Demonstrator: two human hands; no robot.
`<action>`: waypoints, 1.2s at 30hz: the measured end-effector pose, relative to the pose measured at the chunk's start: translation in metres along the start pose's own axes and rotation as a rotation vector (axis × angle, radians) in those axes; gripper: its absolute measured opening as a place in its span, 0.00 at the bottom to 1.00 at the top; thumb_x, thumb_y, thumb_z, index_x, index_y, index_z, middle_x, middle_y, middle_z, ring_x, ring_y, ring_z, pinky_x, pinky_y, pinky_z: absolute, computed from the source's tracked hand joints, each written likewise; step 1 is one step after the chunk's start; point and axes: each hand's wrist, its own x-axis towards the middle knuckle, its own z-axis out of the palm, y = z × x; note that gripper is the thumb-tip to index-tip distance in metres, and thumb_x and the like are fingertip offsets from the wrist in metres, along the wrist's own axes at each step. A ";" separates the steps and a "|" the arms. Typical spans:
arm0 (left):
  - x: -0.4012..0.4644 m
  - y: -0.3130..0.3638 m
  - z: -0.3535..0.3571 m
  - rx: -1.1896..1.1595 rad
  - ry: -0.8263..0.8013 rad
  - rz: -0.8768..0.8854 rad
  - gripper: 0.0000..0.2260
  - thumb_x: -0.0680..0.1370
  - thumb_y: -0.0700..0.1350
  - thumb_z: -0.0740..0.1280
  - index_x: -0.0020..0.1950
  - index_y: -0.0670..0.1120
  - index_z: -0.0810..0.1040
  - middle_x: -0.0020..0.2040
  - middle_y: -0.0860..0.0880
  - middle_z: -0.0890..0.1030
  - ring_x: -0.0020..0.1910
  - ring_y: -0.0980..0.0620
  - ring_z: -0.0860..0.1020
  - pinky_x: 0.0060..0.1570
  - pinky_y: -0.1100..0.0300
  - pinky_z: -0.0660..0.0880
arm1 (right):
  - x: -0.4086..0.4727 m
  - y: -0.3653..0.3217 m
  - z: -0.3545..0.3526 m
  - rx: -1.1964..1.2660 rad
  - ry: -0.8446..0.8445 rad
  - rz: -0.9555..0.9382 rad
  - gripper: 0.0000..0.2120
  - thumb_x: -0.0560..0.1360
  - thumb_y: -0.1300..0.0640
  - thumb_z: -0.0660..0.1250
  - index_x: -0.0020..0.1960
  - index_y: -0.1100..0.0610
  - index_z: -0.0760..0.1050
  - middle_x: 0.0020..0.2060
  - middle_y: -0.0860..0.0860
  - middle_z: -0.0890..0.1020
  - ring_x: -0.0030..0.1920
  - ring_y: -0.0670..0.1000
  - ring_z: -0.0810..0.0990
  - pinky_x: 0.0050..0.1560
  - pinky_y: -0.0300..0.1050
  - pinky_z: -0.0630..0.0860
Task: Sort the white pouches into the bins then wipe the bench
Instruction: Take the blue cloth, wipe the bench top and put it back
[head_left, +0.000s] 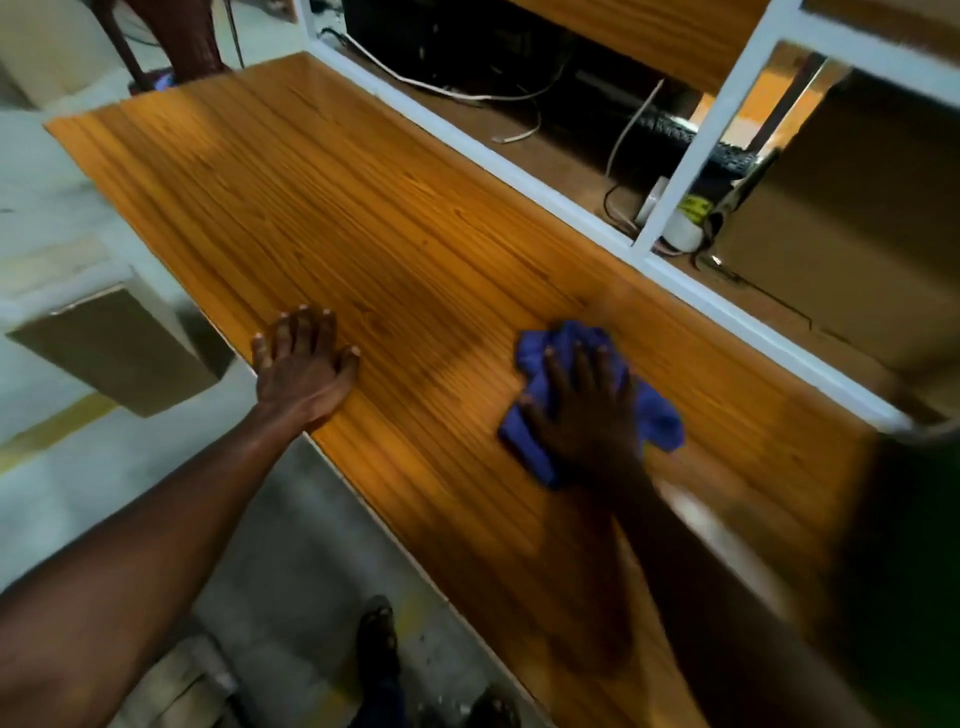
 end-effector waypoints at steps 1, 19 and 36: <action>-0.008 0.015 0.001 0.004 -0.011 0.000 0.33 0.81 0.65 0.45 0.81 0.50 0.41 0.82 0.45 0.43 0.80 0.42 0.42 0.75 0.37 0.41 | -0.035 -0.022 0.002 0.039 0.027 -0.081 0.36 0.76 0.30 0.52 0.79 0.47 0.60 0.78 0.57 0.63 0.79 0.63 0.57 0.73 0.72 0.53; -0.105 0.124 0.049 -0.018 0.092 0.173 0.37 0.78 0.68 0.43 0.81 0.47 0.50 0.81 0.43 0.52 0.79 0.39 0.51 0.73 0.35 0.48 | -0.025 0.158 -0.012 0.141 -0.024 0.735 0.35 0.77 0.30 0.46 0.80 0.45 0.55 0.81 0.56 0.54 0.80 0.62 0.45 0.73 0.74 0.41; -0.151 0.153 0.041 -0.039 0.100 0.224 0.33 0.80 0.66 0.47 0.80 0.49 0.50 0.81 0.42 0.53 0.79 0.38 0.51 0.73 0.34 0.48 | -0.242 0.025 -0.016 0.045 0.041 0.433 0.36 0.76 0.28 0.51 0.79 0.44 0.60 0.80 0.55 0.60 0.80 0.61 0.50 0.74 0.71 0.46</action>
